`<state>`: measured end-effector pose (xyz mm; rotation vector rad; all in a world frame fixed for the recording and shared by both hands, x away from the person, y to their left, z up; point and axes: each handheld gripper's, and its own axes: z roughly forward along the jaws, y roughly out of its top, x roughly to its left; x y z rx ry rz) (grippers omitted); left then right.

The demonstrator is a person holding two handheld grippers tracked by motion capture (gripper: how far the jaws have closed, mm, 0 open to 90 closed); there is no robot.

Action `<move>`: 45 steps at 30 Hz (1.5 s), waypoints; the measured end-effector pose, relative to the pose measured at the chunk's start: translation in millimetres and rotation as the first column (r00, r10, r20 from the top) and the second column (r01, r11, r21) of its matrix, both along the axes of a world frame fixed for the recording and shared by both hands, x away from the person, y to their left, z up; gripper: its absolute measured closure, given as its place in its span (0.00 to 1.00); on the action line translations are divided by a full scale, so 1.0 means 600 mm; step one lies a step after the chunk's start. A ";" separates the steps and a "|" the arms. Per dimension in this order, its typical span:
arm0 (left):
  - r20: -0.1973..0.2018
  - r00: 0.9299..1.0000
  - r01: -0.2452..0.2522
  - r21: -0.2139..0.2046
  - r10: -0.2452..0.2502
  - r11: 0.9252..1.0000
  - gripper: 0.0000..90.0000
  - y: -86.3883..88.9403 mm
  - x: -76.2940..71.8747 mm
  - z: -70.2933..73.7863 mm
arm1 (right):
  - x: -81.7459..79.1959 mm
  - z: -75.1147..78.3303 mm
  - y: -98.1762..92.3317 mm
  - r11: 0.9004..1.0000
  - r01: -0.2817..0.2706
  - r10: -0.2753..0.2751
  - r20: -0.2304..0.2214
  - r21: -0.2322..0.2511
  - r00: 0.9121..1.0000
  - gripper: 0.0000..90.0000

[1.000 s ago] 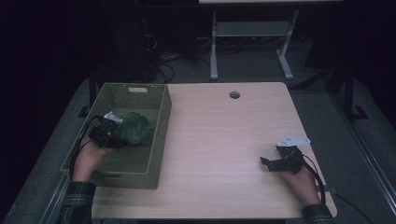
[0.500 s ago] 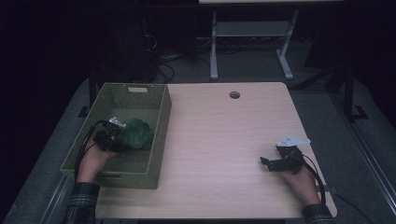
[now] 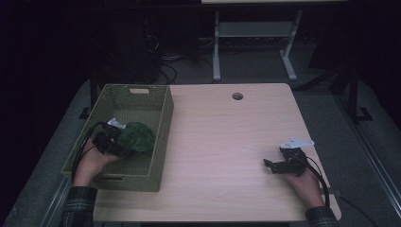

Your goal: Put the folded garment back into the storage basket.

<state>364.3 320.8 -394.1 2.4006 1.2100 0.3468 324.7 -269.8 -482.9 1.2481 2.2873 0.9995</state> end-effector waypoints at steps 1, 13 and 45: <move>0.006 1.000 0.004 0.004 -0.005 1.000 0.16 0.000 -0.001 0.003 | 0.000 0.000 0.000 1.000 0.000 0.000 0.000 0.000 1.000 0.14; 0.087 0.996 0.021 -0.035 -0.018 0.999 0.15 -0.009 -0.016 0.059 | 0.000 0.000 0.000 1.000 0.000 0.000 0.000 0.000 1.000 0.14; 0.221 0.951 0.263 -0.207 -0.217 0.942 0.16 -0.255 -0.036 0.103 | 0.000 0.000 0.000 1.000 0.000 0.000 0.001 0.000 1.000 0.14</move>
